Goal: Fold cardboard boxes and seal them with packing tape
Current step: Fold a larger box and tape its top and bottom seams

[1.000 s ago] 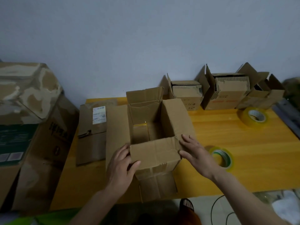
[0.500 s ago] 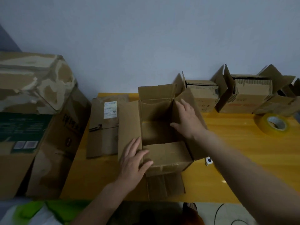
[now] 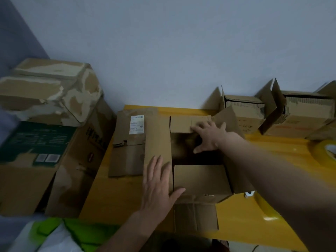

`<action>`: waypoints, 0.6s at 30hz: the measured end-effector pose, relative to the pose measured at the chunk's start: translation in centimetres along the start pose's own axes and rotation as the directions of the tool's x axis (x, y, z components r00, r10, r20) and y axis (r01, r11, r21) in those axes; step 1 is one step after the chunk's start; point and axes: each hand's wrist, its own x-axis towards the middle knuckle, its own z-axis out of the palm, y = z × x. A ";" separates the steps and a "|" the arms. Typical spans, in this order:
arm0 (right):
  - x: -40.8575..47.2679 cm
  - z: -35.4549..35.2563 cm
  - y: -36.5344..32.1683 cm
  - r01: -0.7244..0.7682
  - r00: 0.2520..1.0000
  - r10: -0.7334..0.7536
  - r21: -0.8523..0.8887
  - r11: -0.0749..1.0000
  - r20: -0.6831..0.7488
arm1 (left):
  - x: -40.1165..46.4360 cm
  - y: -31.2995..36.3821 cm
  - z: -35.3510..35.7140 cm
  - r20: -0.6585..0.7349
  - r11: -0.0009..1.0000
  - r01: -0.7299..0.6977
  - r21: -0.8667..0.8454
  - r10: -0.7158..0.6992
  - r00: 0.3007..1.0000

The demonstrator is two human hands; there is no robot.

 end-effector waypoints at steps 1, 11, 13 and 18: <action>-0.1 0.9 -0.1 0.004 0.999 -0.004 -0.023 1.000 0.038 | 0.1 0.0 -0.1 -0.004 0.999 0.024 0.028 -0.024 1.000; -0.9 2.2 1.1 0.042 0.999 -0.042 -0.035 0.999 -0.013 | 1.3 2.2 -4.8 -0.090 0.979 0.133 -0.151 -0.148 0.985; -1.6 2.0 1.4 0.043 0.996 -0.044 -0.007 0.999 -0.074 | 1.7 3.1 -4.9 -0.131 0.949 -0.012 -0.316 -0.031 0.991; -4.7 1.8 2.2 -0.082 0.958 0.077 -0.005 0.997 -0.277 | 2.7 4.9 -2.4 0.116 0.956 -0.135 -0.262 0.170 0.979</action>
